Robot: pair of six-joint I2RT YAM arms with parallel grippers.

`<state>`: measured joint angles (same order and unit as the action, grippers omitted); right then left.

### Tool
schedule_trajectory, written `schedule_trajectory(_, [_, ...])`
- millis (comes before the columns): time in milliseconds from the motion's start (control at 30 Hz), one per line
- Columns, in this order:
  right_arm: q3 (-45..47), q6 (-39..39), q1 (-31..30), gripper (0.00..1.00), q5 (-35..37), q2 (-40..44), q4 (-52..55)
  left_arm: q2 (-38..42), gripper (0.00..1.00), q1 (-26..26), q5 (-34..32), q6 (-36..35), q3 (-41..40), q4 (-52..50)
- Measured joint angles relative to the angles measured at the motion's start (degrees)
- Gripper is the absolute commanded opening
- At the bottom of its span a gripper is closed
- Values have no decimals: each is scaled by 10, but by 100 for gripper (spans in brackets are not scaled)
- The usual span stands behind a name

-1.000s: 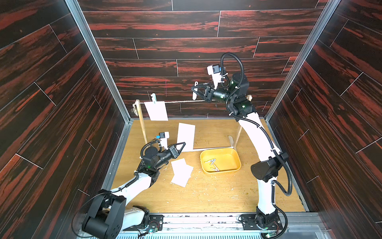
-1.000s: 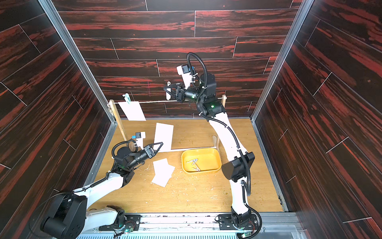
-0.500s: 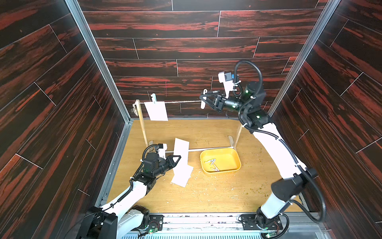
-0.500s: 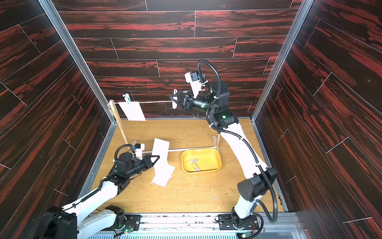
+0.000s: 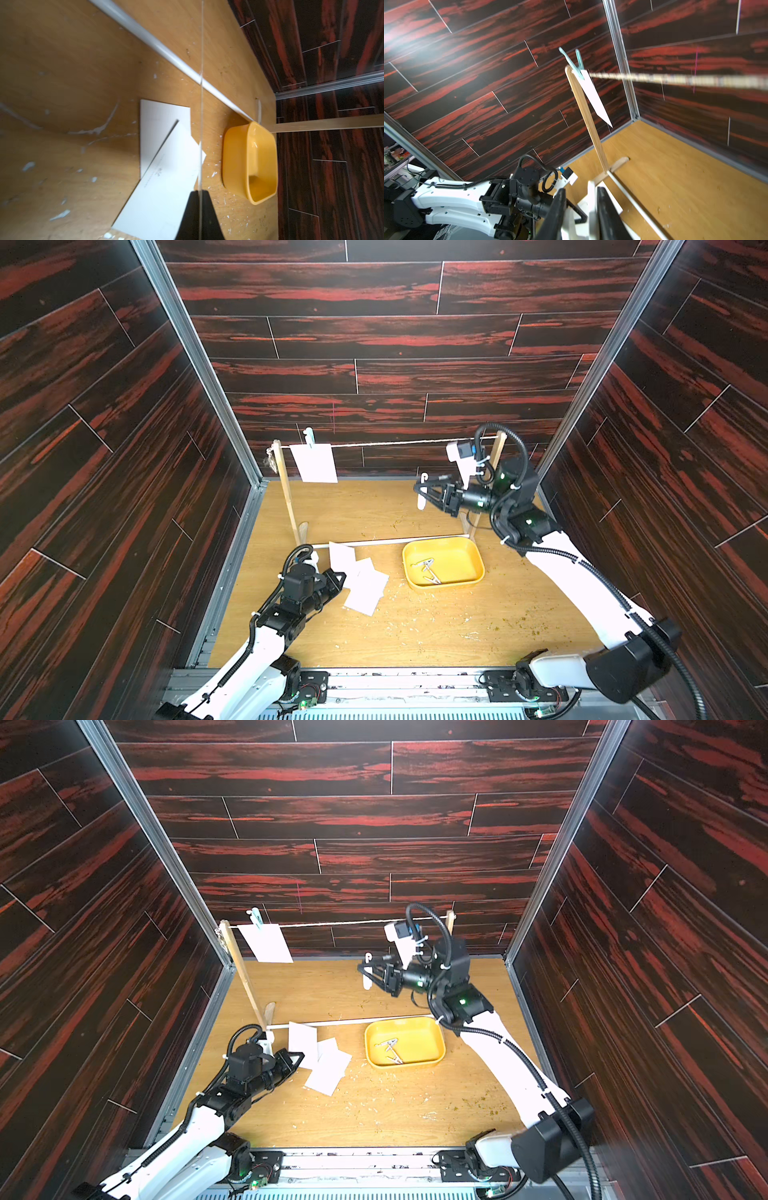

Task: Remove the postcards from the strings
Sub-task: Place the postcard on the postcard.

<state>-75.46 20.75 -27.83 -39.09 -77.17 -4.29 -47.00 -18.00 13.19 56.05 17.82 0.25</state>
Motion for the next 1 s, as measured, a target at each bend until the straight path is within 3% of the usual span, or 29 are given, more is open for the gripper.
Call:
schedule_trajectory(267, [127,12,0,27,13,87,-17,8,0,0,-29,15,-14,-37])
schedule_trajectory(567, [235,48,0,27,23,129,-57,-17,8,0,-31,31,-24,-51])
schedule_trajectory(833, [276,56,0,27,34,151,-66,-33,39,0,-31,37,-19,-108])
schedule_trajectory(1000, [296,61,0,27,38,158,-78,-18,49,0,-33,44,-16,-147])
